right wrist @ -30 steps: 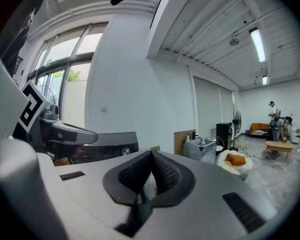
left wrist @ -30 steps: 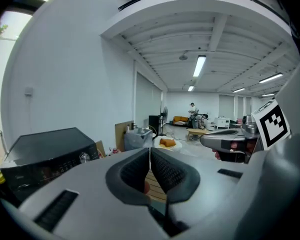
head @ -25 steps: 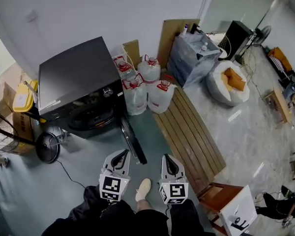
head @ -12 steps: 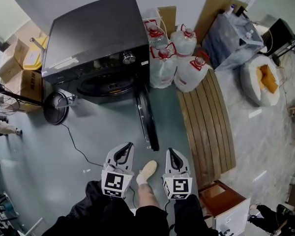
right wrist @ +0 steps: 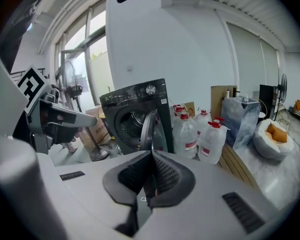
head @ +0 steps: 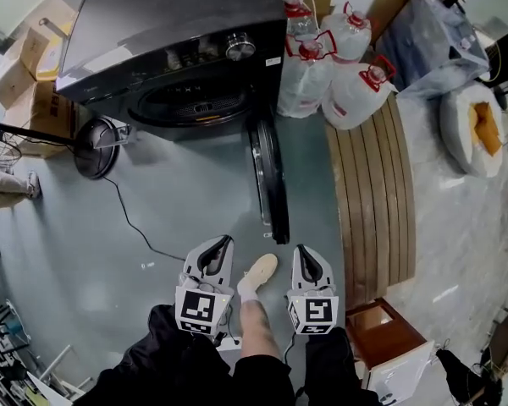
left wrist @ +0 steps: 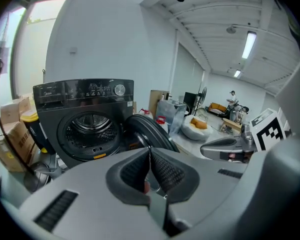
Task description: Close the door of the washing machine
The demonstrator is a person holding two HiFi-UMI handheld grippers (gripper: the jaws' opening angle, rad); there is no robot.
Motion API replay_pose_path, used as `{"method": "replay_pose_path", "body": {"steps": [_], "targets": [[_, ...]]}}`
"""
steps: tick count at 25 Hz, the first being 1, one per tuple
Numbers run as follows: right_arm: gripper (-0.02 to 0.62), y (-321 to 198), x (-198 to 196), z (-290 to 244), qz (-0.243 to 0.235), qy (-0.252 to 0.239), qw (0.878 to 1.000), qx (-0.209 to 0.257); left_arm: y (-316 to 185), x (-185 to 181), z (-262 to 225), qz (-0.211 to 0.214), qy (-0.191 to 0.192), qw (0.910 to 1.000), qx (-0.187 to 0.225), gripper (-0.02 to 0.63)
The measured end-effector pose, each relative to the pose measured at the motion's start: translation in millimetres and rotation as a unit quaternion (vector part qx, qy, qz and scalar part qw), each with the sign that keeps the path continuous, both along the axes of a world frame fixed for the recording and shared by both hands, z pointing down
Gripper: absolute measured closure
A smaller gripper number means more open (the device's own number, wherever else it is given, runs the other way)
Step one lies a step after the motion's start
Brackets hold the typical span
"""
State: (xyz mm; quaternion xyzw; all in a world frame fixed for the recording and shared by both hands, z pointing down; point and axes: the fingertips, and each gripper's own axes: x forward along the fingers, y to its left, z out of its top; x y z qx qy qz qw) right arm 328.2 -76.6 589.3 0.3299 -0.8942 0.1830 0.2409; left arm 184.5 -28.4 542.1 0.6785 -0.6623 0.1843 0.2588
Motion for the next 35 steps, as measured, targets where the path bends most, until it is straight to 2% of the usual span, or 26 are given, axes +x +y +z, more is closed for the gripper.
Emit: {"method": "replay_pose_path", "body": {"steps": [5,7,14,24,26,28,32,35], "targets": [[0.577,0.5,-1.0,30.8,-0.005,0.007,1.0,-0.013,10.2,-6.1,24.6,-0.006,0.0,0.9999,-0.014,0.577],[0.417,3.5,-4.1,41.7,-0.02,0.002,0.999,-0.028,13.1,-7.0,31.8,-0.008,0.002,0.9998,-0.019,0.577],[0.365,8.8,-6.3,80.5,-0.041,0.023,0.998,-0.048,18.9,-11.7,50.2,-0.015,0.005,0.9993,-0.033,0.577],[0.391,6.9,-9.0,110.6,-0.068,0.049,0.995,-0.053,22.7,-15.0,67.1,-0.03,0.009,0.9986,-0.044,0.577],[0.417,6.2,-9.9,115.5,-0.071,0.055,0.995,-0.052,23.3,-15.3,69.5,-0.032,0.009,0.9984,-0.045,0.577],[0.47,5.8,-11.1,119.0,-0.075,0.064,0.994,-0.048,24.3,-16.8,72.3,-0.035,0.01,0.9982,-0.047,0.577],[0.518,7.6,-14.9,122.6,-0.082,0.069,0.993,-0.046,27.0,-22.3,76.1,-0.044,0.009,0.9977,-0.051,0.577],[0.518,9.4,-17.4,123.1,-0.082,0.066,0.993,-0.05,30.0,-27.8,78.0,-0.05,0.009,0.9973,-0.053,0.577]]}}
